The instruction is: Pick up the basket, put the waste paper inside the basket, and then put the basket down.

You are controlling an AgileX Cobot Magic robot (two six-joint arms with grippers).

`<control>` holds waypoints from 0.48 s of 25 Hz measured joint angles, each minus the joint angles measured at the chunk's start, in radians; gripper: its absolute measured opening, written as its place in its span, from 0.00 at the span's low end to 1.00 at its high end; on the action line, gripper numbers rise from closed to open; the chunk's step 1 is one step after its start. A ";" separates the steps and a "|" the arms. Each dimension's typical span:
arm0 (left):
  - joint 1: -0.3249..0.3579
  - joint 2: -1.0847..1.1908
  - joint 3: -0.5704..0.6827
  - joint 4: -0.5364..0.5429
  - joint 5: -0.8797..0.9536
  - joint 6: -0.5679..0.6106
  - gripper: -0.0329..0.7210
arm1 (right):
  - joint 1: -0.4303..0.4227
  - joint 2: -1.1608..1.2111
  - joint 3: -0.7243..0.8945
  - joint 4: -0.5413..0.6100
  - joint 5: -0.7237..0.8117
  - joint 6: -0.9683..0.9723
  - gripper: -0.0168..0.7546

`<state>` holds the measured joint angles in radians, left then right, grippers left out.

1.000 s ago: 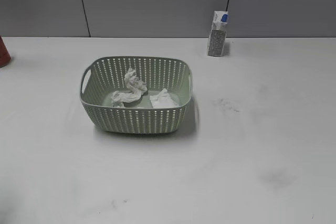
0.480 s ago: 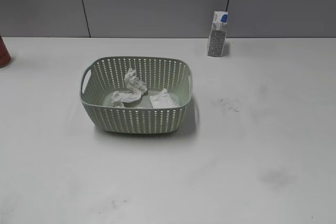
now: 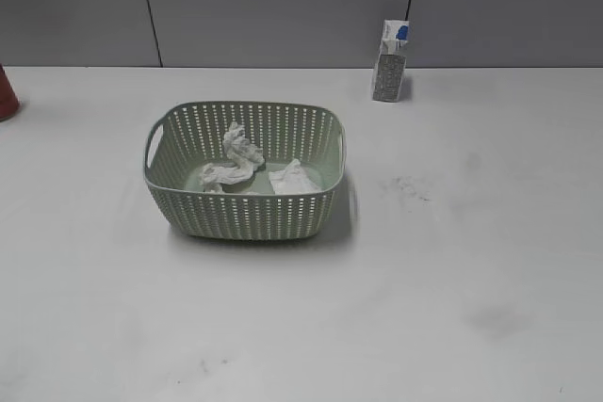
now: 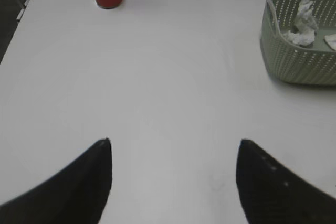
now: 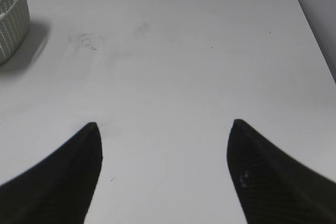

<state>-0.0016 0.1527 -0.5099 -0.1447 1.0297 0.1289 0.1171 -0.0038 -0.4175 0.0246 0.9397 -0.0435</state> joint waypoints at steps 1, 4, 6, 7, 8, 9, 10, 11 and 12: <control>0.000 -0.019 0.000 0.000 0.000 0.000 0.78 | 0.000 0.000 0.000 0.000 0.000 0.000 0.79; 0.000 -0.079 0.000 0.000 0.000 0.000 0.78 | 0.000 0.000 0.000 0.000 0.000 0.000 0.79; 0.000 -0.123 0.000 0.000 0.000 0.000 0.77 | 0.000 0.000 0.000 0.000 0.000 0.000 0.79; 0.000 -0.143 0.001 0.000 0.002 0.000 0.77 | 0.000 0.000 0.000 0.000 0.000 0.000 0.79; 0.000 -0.153 0.001 0.001 0.003 0.000 0.77 | 0.000 0.000 0.000 0.000 0.000 0.000 0.79; 0.002 -0.156 0.001 0.002 0.004 0.000 0.77 | 0.000 0.000 0.000 0.000 0.000 0.000 0.79; 0.002 -0.157 0.002 0.002 0.004 0.000 0.77 | 0.000 0.000 0.000 0.000 0.000 0.000 0.79; 0.002 -0.158 0.002 0.002 0.004 0.000 0.77 | 0.000 0.000 0.000 0.000 0.000 0.000 0.79; 0.002 -0.158 0.002 0.003 0.004 0.000 0.77 | 0.000 0.000 0.000 0.000 0.000 0.000 0.79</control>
<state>0.0000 -0.0051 -0.5082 -0.1415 1.0337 0.1289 0.1171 -0.0038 -0.4175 0.0246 0.9397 -0.0435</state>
